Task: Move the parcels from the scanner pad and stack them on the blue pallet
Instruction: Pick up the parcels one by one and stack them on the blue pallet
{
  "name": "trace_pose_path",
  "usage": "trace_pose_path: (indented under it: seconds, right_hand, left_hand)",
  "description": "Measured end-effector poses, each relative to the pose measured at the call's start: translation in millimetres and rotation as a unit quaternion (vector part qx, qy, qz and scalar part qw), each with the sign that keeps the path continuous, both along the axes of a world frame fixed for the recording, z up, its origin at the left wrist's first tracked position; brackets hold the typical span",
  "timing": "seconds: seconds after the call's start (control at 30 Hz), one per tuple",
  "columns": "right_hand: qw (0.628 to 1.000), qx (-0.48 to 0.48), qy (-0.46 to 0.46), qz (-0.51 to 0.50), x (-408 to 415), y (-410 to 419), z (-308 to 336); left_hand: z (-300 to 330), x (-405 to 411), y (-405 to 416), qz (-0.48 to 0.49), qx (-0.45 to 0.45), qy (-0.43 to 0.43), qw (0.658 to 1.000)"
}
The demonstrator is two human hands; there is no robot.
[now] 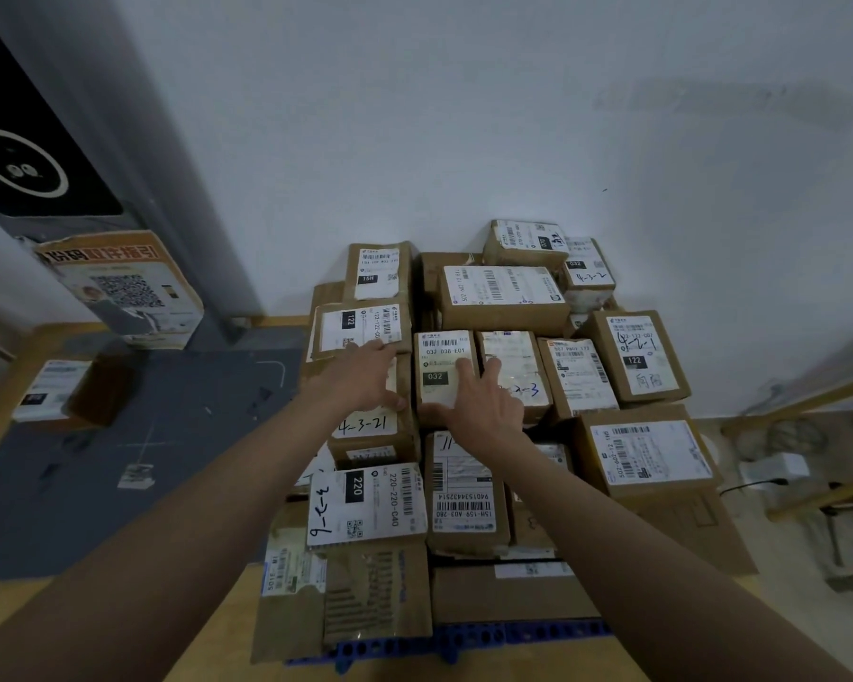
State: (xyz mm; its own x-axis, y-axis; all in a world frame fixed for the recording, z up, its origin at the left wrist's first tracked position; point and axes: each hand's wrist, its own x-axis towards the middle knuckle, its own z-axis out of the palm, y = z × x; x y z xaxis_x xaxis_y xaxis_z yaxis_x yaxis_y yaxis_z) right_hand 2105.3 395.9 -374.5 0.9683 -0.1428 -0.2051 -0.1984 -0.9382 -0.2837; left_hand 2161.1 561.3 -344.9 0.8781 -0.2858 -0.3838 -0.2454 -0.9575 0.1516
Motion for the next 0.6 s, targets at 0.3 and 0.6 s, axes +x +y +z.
trace_pose_path:
  seconds: [0.3, 0.6]
  right_hand:
    - [0.999, 0.017, 0.029, 0.011, 2, -8, 6]
    - [0.998, 0.029, 0.021, 0.058, -16, 2, 53]
  left_hand:
    - [3, -13, -2, 0.051, -0.061, -0.038, 0.996]
    - [24, -40, 7, 0.038, -0.055, -0.041, 0.997]
